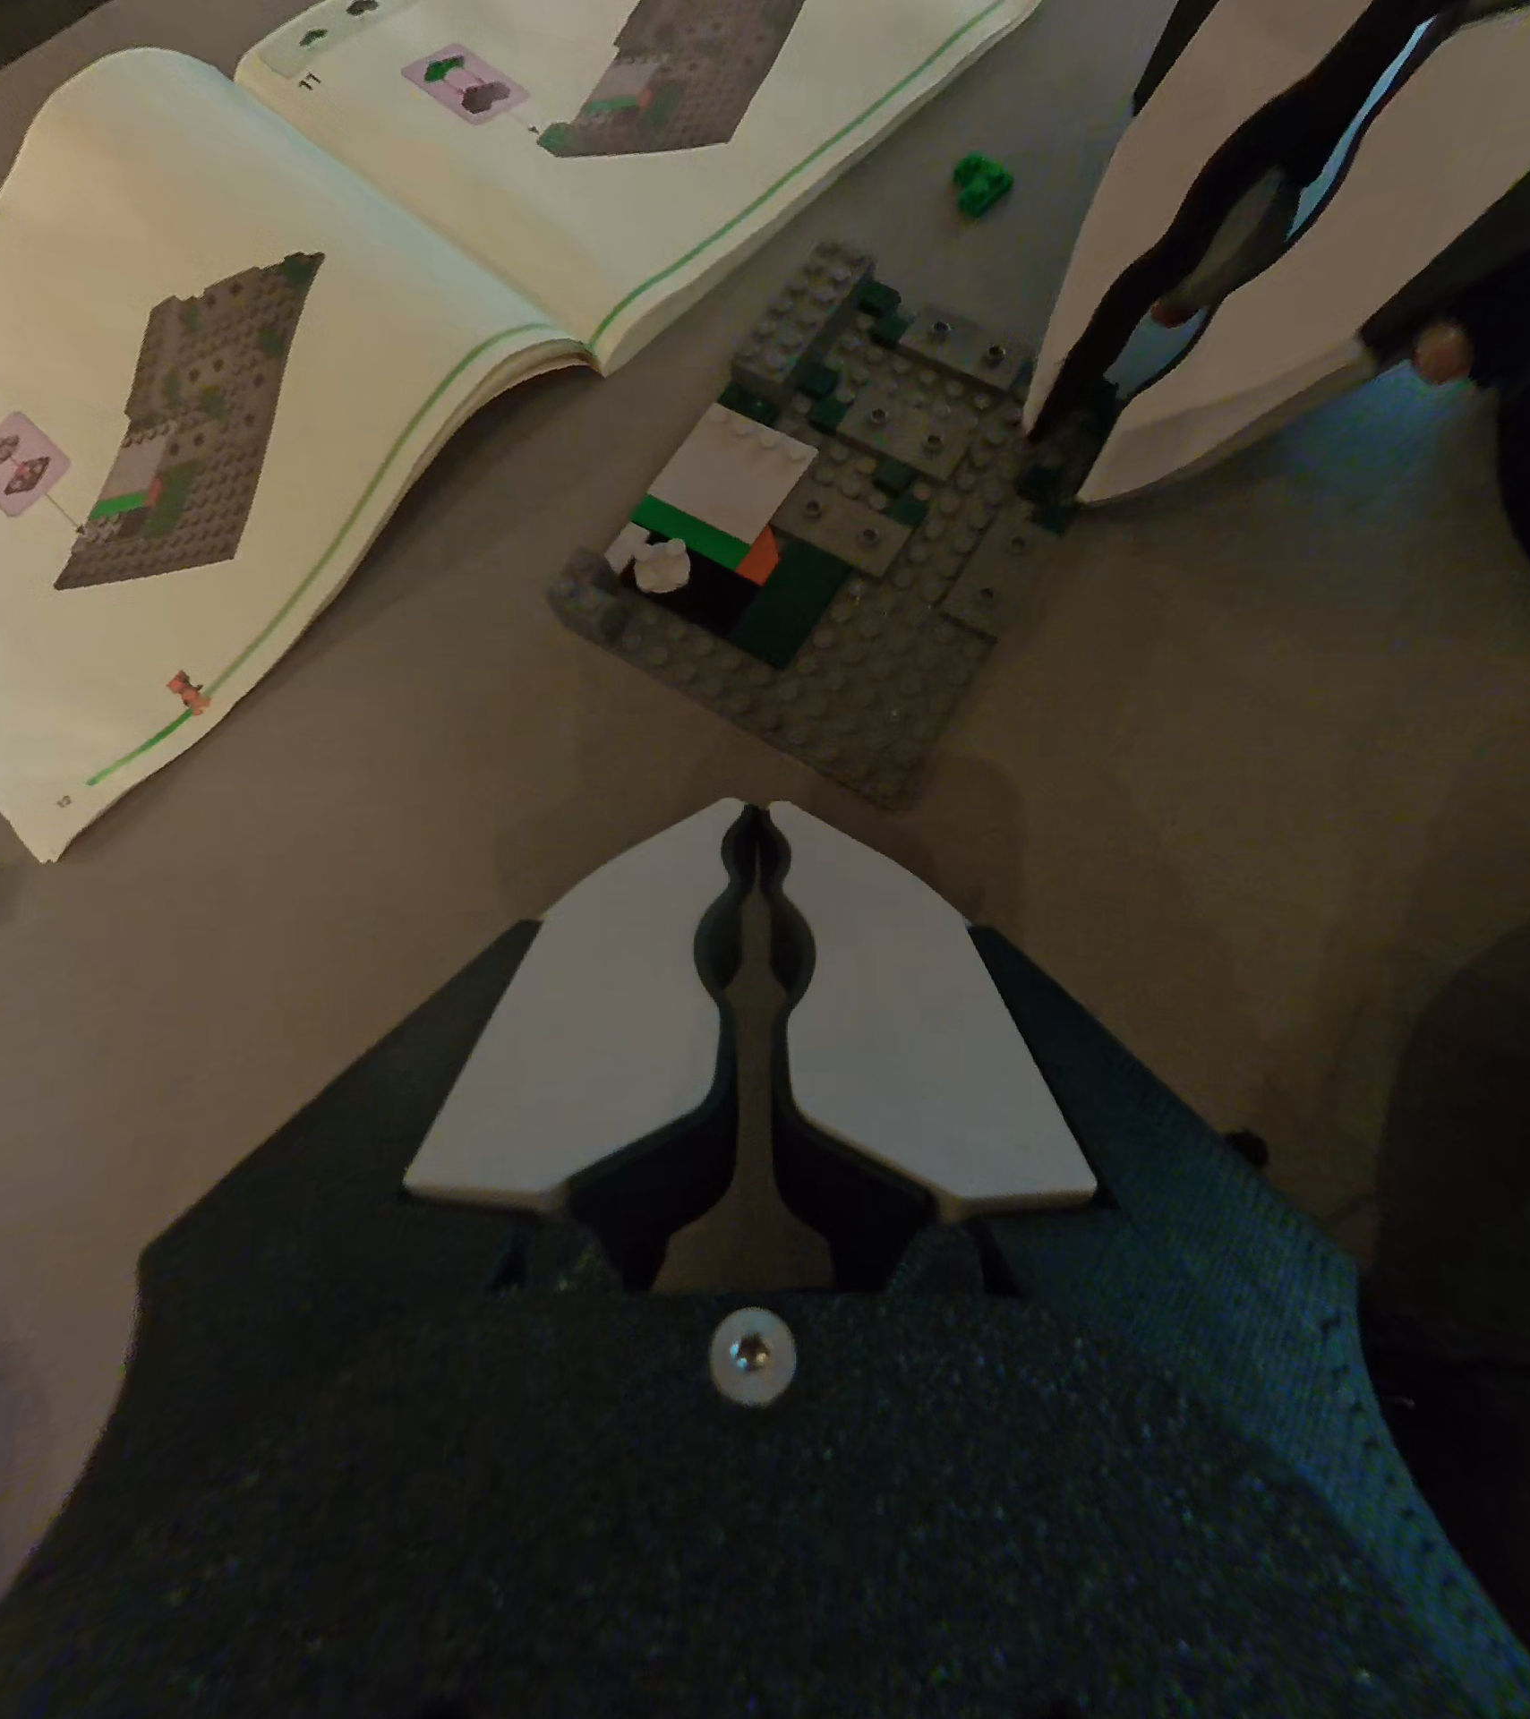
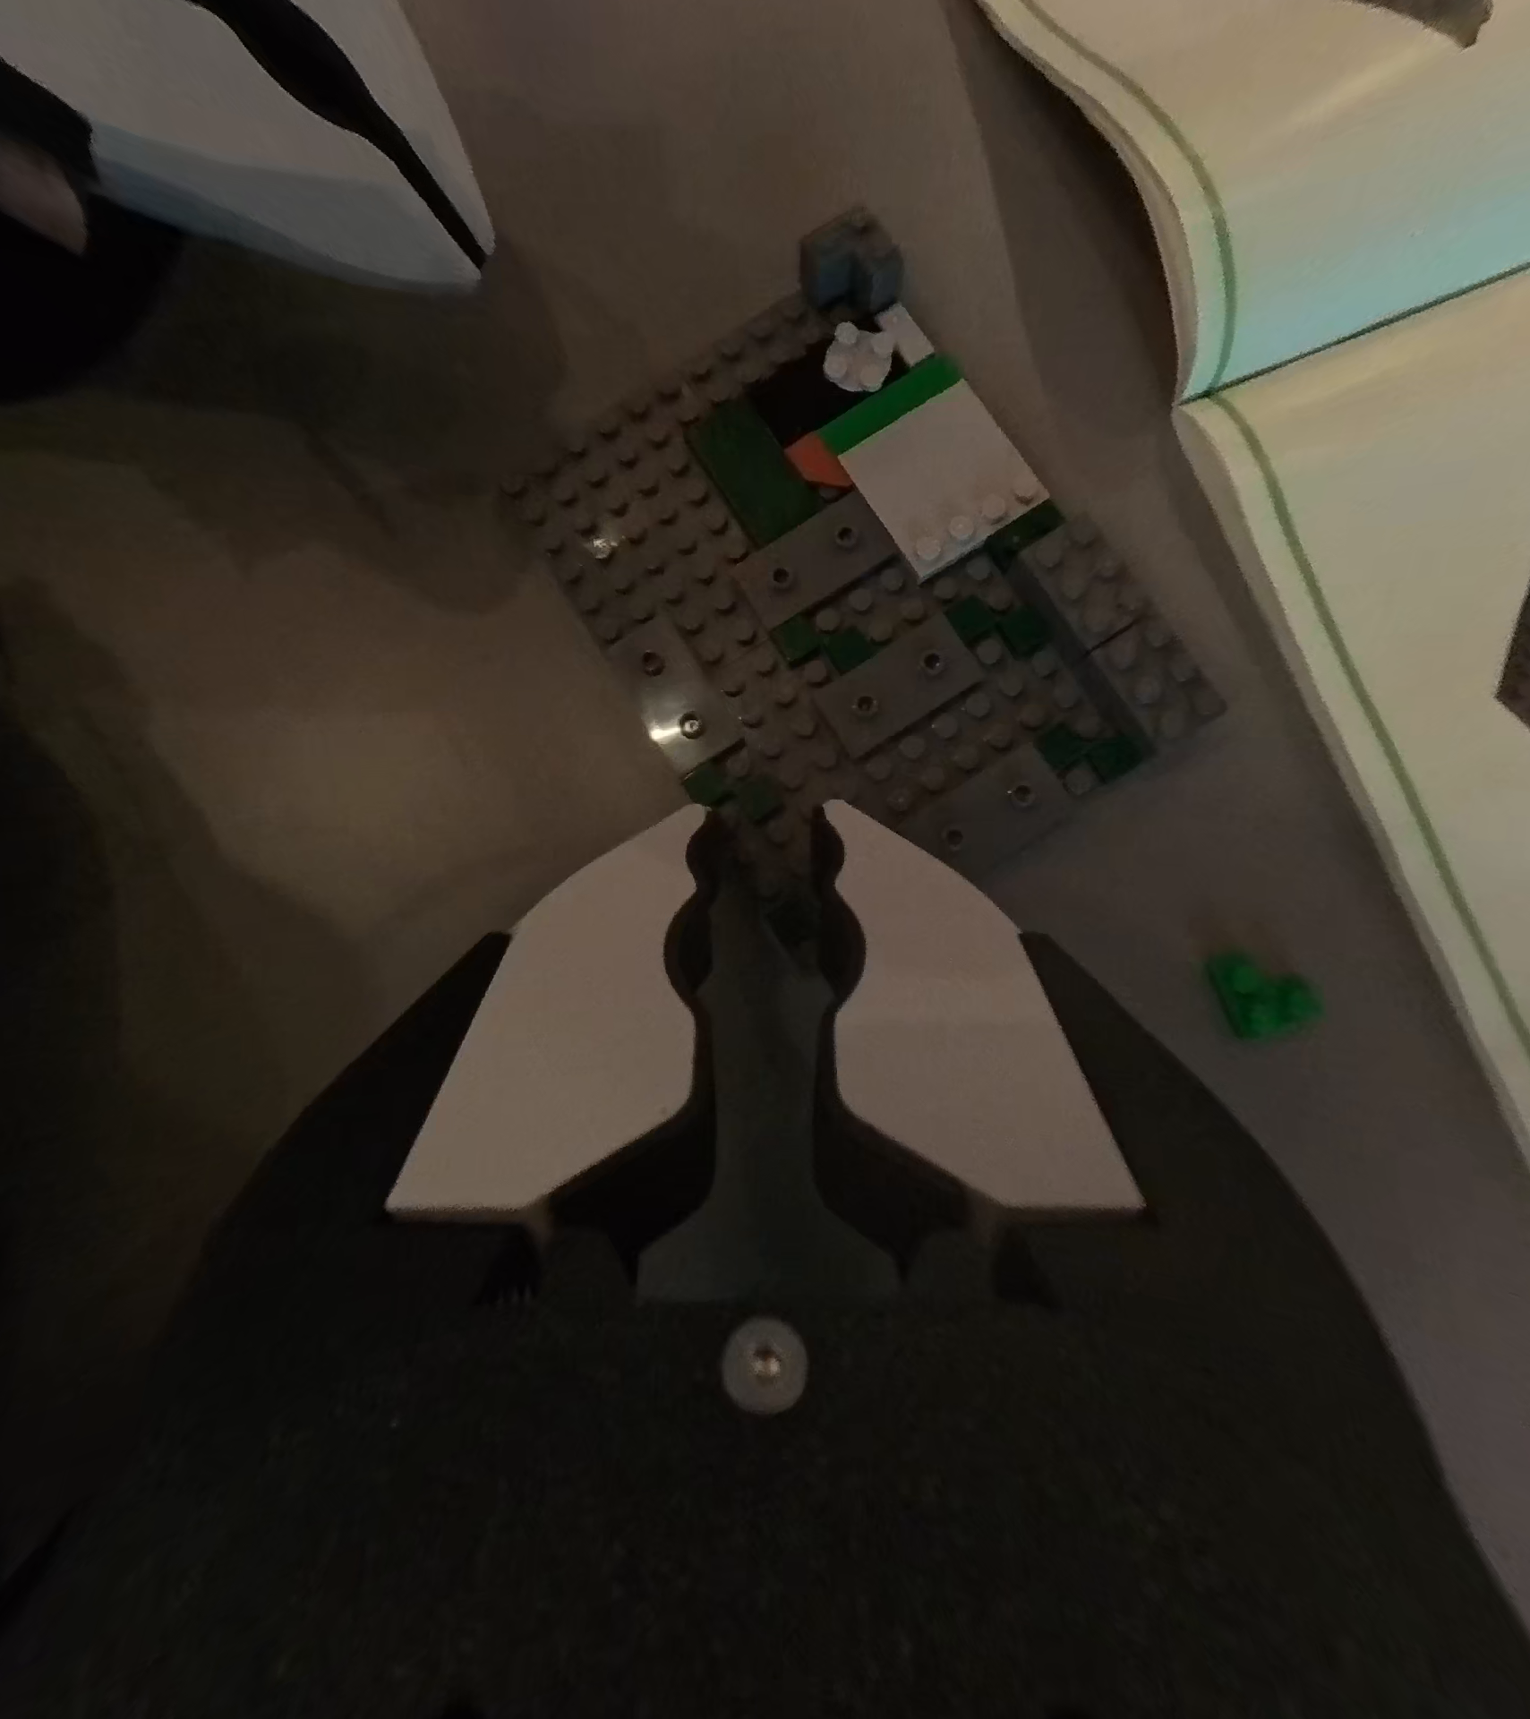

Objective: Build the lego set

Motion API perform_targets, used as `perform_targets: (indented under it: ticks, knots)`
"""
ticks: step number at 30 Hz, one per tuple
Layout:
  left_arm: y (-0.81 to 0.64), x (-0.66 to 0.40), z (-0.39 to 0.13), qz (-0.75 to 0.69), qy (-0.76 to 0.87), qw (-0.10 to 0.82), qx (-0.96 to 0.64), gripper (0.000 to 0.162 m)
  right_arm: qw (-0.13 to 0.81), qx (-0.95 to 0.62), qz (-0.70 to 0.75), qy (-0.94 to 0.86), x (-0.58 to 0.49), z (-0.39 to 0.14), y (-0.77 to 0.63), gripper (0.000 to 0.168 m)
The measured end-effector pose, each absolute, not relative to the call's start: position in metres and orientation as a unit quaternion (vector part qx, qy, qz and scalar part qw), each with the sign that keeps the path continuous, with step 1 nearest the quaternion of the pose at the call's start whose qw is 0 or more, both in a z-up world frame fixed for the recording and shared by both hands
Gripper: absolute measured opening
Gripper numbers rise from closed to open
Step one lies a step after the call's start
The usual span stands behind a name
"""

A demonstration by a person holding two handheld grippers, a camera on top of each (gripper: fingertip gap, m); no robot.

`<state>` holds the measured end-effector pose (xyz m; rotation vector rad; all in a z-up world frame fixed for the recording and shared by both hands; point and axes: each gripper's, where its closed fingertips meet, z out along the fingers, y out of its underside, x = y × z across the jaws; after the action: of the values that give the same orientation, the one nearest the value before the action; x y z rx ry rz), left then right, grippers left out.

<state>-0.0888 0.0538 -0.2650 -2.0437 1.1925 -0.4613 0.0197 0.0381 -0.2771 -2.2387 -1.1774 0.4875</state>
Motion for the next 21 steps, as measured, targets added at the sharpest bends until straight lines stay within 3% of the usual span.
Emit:
perform_targets:
  ticks: [7,17,21]
  knots:
    - [0.062,-0.093,-0.263,-0.180,0.451,0.364,-0.795,0.000,0.354,-0.719,0.176,-0.572,-0.016,-0.223,0.071,0.018]
    - [0.070,-0.098,-0.263,-0.191,0.439,0.364,-0.799,0.000,0.270,-0.642,0.213,-0.685,-0.064,-0.262,0.120,0.018]
    - [0.071,-0.098,-0.263,-0.201,0.436,0.362,-0.799,0.000,0.244,-0.633,0.231,-0.698,-0.068,-0.268,0.121,0.010]
